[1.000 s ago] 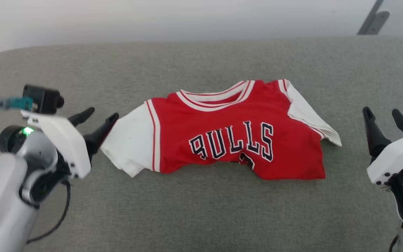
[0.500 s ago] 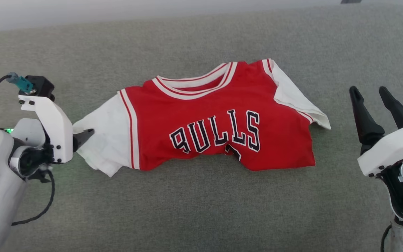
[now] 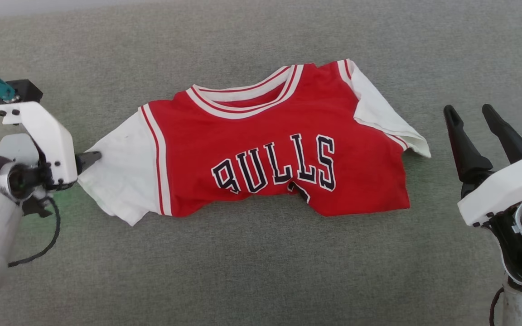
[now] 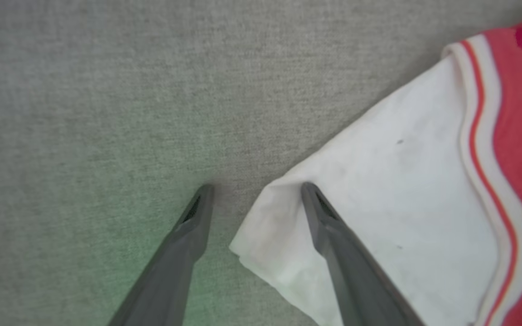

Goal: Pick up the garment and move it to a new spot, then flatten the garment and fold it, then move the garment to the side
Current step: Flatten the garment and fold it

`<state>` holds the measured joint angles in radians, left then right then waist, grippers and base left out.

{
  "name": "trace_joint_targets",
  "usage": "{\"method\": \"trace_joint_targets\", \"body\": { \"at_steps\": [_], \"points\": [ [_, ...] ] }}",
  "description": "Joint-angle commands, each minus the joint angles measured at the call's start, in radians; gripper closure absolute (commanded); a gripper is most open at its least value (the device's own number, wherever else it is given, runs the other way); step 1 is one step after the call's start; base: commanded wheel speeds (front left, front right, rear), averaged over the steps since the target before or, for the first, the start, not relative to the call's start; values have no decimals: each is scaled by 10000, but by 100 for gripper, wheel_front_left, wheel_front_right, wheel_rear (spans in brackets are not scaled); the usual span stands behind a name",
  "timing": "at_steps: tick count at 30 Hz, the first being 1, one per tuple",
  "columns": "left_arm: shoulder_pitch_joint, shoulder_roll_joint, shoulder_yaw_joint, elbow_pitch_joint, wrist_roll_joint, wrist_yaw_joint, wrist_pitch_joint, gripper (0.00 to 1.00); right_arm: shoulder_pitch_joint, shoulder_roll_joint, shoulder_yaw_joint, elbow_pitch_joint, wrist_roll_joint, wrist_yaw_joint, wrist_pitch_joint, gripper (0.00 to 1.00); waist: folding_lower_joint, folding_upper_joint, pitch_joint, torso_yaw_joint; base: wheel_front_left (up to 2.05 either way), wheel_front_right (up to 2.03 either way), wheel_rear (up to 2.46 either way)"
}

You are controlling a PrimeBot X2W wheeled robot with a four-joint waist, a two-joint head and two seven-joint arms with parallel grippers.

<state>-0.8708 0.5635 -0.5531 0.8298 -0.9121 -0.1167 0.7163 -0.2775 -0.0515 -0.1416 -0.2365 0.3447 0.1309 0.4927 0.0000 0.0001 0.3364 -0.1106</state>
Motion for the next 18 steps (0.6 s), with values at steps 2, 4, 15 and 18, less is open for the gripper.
{"method": "trace_joint_targets", "body": {
  "at_steps": [2, 4, 15, 18],
  "points": [
    [436, -785, -58, 366, -509, 111, 621, 0, -161, 6, 31, -34, -8, -4, 185, 0, 0, -1, 56, 75, 0, 0, 0],
    [358, -1121, 0, 358, -758, 142, 932, 0, -230, -58, 76, 24, -79, -4, 376, 0, 0, -1, 116, 142, 0, 0, 0],
    [-153, -1349, -341, -112, -646, -28, 952, 100, -1616, -778, 651, 1710, -67, -5, 1432, 0, 0, -1, 585, 501, 0, 0, 0],
    [-360, -1351, -354, -261, -634, -74, 780, 100, -2148, -1110, 808, 2654, -37, -4, 1778, 0, 0, -1, 733, 677, 0, 0, 0]
  ]
}}
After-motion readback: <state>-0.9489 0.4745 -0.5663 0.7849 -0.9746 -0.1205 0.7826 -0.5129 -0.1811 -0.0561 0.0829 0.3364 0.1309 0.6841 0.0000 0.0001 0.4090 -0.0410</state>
